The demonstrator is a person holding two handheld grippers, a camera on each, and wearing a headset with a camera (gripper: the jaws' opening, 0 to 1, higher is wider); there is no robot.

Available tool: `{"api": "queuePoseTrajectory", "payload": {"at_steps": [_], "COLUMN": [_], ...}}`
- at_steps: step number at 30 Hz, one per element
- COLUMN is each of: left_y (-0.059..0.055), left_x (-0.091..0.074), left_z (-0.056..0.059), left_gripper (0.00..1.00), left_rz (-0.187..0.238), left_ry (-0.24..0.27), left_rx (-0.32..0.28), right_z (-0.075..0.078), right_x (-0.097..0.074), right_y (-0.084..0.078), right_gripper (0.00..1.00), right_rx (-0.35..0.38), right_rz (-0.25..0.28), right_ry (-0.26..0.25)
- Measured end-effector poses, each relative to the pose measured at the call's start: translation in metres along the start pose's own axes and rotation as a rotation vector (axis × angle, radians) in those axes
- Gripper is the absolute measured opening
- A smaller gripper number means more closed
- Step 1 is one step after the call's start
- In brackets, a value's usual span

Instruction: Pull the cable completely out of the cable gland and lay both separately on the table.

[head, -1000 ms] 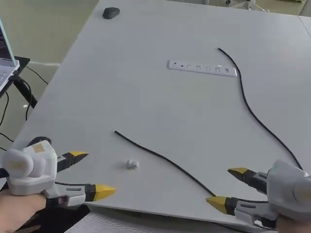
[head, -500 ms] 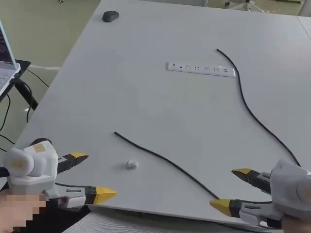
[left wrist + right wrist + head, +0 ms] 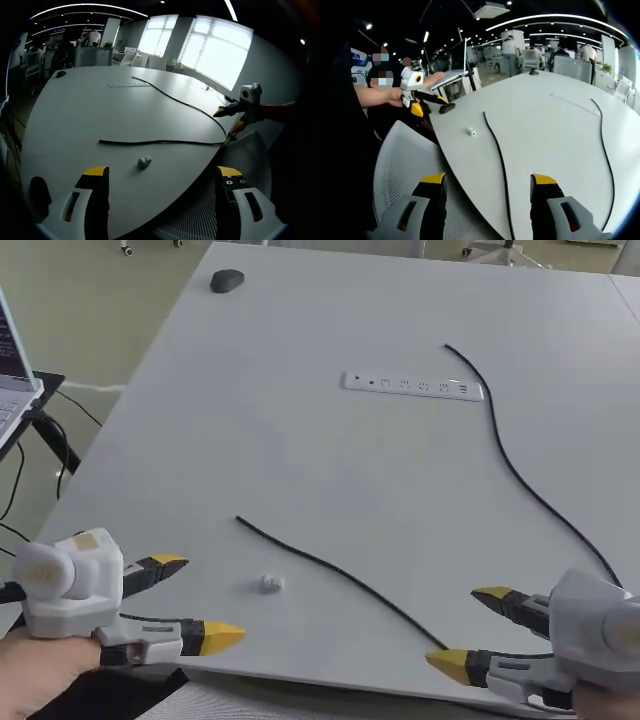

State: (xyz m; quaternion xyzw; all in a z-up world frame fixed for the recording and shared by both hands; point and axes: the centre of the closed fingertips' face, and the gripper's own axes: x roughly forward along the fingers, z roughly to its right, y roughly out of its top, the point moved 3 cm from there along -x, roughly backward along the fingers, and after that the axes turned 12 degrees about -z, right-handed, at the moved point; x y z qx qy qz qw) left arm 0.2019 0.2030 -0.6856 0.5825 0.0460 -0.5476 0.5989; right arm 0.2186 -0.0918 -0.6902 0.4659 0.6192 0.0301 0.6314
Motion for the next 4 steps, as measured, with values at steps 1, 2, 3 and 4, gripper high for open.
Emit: {"api": "queuePoseTrajectory", "payload": {"at_steps": [1,2,3,4], "left_y": [-0.0002,-0.0003,-0.0002,0.0001], "left_x": [0.0002,0.0005,0.0006,0.0007], "left_z": [0.0000,0.0003,0.0006,0.0008], "left_gripper": [0.87,0.87,0.87,0.87], "left_rz": [-0.002,-0.004,-0.004,-0.001], "left_ry": [0.000,-0.001,-0.002,-0.003], "left_rx": [0.002,0.003,0.002,0.001], "right_z": [0.0005,0.0010,0.0019,0.0023], "right_x": [-0.0003,-0.0005,-0.0007,-0.0008], "right_y": [-0.0001,-0.0003,-0.0005,-0.0009], "right_gripper": [0.67,0.67,0.67,0.67], "right_rx": [0.003,0.006,0.008,0.009], "right_rz": [0.001,0.001,0.001,-0.001], "right_ry": [-0.001,0.000,0.000,0.001]}}
